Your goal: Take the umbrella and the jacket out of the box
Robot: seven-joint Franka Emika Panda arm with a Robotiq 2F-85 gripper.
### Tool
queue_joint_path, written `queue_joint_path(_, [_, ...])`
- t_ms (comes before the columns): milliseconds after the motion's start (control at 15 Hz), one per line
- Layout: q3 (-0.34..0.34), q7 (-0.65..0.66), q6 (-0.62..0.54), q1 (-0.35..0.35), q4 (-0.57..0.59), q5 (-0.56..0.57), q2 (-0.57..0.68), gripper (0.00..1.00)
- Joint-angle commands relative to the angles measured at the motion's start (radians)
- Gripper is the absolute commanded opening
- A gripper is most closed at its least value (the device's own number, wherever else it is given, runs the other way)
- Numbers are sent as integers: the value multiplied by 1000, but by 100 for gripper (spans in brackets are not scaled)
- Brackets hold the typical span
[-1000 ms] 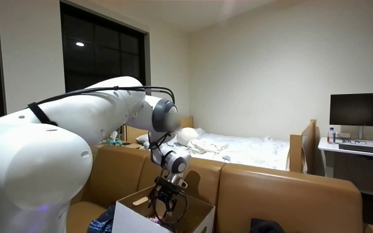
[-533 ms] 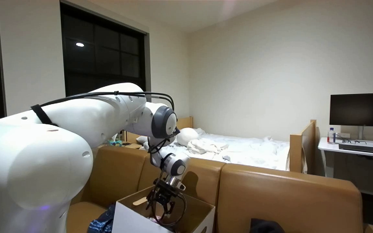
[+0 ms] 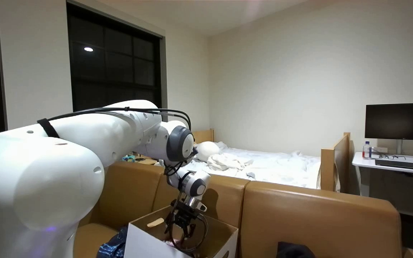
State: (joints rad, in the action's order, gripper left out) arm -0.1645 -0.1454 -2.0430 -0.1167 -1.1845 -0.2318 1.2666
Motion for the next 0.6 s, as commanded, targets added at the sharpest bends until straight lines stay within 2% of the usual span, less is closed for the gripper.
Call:
queue_joint_path(0, [10, 60, 64, -9, 122, 29, 86, 100])
queue_joint_path(533, [-17, 17, 344, -24, 342, 33, 241, 100])
